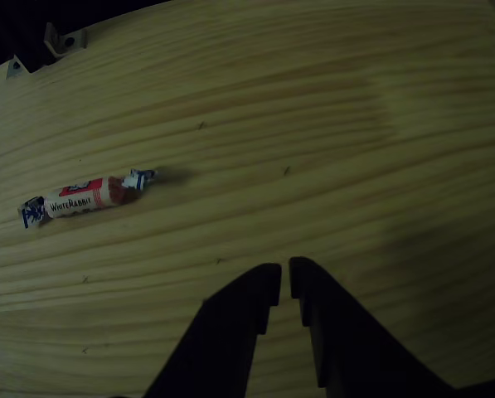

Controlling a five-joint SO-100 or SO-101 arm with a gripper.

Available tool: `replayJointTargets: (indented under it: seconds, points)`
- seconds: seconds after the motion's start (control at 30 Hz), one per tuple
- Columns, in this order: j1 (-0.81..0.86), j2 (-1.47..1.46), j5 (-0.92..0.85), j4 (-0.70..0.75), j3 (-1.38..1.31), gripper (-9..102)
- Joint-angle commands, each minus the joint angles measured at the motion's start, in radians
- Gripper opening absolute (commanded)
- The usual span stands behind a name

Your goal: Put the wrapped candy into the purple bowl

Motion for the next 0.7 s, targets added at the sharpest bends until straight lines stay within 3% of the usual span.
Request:
replayJointTargets:
  seconds: [0.0, 0.17, 0.27, 0.67]
  points:
    - [0.014, -0.199, -0.035, -0.069, -0.193, 1]
    - [-0.008, -0.407, -0.235, -0.101, -0.347, 1]
    - [-0.04, -0.463, -0.703, -0.005, -0.43, 2]
    - [-0.146, -0.773, -0.775, 0.057, -0.69, 3]
